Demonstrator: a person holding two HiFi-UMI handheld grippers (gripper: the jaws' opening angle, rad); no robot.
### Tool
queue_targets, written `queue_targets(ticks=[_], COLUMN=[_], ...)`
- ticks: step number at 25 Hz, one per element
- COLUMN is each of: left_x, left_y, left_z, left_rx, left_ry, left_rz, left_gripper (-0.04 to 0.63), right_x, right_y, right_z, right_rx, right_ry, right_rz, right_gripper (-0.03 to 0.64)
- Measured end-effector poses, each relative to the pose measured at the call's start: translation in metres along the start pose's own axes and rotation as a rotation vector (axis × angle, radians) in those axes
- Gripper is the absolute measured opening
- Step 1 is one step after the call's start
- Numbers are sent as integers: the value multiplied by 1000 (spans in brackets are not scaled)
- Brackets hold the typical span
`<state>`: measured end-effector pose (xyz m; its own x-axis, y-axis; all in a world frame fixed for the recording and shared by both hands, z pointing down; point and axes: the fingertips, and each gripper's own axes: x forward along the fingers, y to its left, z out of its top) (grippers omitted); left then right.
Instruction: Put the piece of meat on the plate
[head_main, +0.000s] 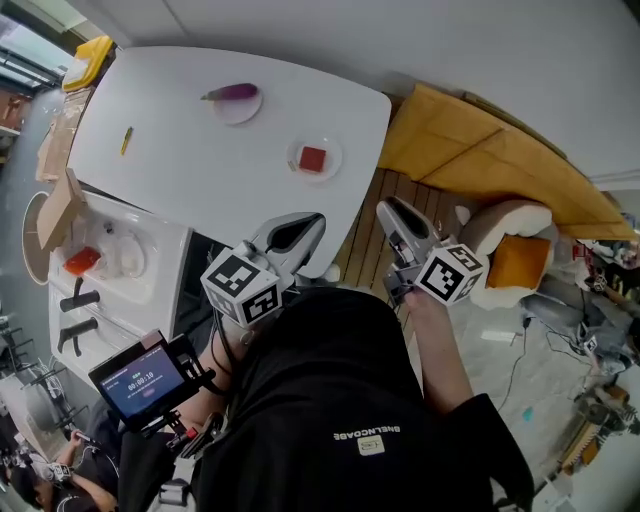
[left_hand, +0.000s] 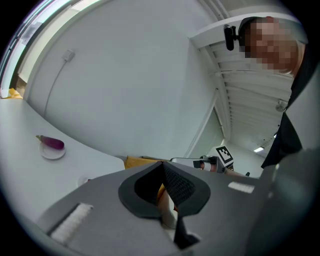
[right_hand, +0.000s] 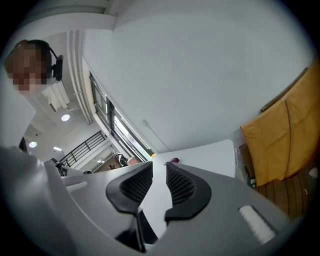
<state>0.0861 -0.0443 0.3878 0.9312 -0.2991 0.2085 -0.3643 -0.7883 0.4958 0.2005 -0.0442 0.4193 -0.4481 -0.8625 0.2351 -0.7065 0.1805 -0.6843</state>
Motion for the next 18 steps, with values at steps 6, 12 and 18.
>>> queue_targets(ticks=[6,12,18], left_x=[-4,-8,-17], left_y=[-25,-78,-93], left_z=[-10,-27,-30], left_rx=[6,60,88], left_ry=[5,32,61], left_rz=[-16,-56,-50], left_gripper=[20,20,20], right_x=[-34,-96,-124], right_y=[21,41,48], right_z=[0,-9,-19], right_rx=[-95,-164,-177], right_ry=[-42,-138,-198], right_rz=[-10,13,27], right_gripper=[78,34,24])
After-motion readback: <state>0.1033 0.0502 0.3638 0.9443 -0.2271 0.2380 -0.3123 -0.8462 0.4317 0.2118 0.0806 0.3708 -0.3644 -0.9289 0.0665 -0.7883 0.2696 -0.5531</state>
